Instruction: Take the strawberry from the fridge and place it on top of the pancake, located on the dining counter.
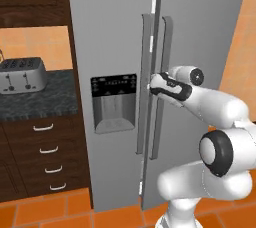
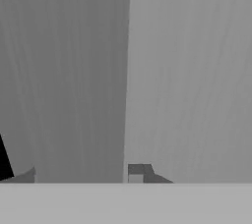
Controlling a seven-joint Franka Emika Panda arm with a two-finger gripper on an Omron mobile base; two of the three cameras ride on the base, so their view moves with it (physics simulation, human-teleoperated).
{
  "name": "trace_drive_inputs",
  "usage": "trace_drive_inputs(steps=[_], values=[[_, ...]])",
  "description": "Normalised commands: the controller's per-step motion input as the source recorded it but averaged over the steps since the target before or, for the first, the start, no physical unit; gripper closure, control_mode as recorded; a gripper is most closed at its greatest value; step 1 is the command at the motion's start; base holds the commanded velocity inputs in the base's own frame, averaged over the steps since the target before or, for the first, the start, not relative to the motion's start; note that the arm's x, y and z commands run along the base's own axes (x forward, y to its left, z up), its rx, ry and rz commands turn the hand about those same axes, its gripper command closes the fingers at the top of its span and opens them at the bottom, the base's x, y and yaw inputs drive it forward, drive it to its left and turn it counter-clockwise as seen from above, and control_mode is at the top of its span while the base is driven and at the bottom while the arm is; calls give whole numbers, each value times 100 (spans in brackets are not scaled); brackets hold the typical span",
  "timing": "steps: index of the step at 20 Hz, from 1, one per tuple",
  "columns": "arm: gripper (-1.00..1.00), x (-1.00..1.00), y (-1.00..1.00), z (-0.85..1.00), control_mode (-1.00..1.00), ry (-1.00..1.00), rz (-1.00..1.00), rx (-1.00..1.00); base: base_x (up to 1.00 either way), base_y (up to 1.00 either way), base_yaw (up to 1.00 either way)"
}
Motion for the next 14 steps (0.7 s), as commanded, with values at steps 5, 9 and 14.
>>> trace_drive_inputs(steps=[5,9,14], values=[[100,-98,-100,0,-100,32,0,-1,0,0,0],[100,-93,-100,0,-100,23,2,0,0,0,0],[100,-86,-100,0,-100,11,10,0,0,0,0]])
